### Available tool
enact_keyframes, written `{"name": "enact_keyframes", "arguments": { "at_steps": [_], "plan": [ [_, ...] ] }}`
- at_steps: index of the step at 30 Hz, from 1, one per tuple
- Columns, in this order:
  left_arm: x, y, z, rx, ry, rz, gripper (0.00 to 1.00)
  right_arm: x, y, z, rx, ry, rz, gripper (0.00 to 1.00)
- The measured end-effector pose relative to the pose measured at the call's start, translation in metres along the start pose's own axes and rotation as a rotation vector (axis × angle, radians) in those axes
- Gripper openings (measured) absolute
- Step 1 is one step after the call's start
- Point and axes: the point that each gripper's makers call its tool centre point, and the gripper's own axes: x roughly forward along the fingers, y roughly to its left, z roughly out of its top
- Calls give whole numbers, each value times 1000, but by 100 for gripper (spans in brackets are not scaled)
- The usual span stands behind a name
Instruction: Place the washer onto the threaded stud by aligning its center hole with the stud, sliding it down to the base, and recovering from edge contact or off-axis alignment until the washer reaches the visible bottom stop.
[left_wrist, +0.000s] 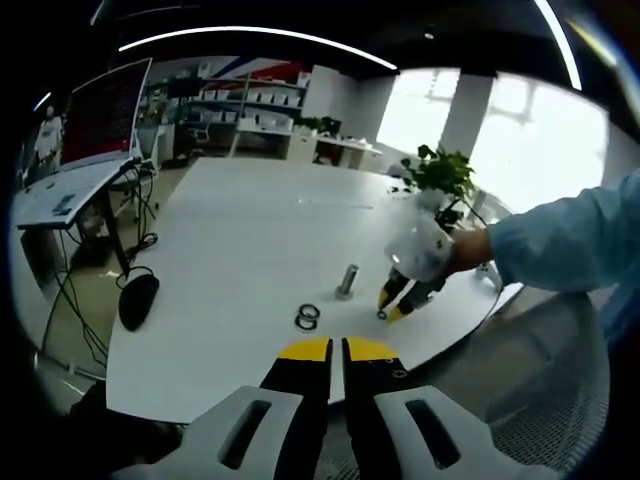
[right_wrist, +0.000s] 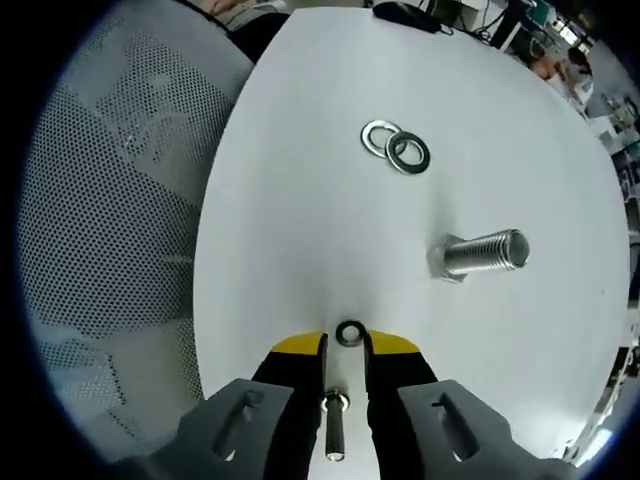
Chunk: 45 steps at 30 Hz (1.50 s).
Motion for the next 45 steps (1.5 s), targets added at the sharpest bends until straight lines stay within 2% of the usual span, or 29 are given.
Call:
{"name": "enact_keyframes", "arguments": {
  "at_steps": [16,22,25,30,40,45],
  "plan": [
    [0,-1,-1,-2,5,-5,1,2,2,-3,28,4,14,17],
    [1,-1,-2,0,10,-8,1,3,2,-1,99,-20,37,19],
    [1,-1,-1,-1,9,-7,1,3,3,-1,94,-18,31,19],
    [1,-1,-1,-1,10,-7,1,3,1,0,162,-16,20,19],
    [0,-1,-1,-3,9,-2,1,3,1,0,210,-6,-1,18],
    [1,-1,-2,-4,13,0,1,3,-1,0,229,-22,-13,14]
  ]
}}
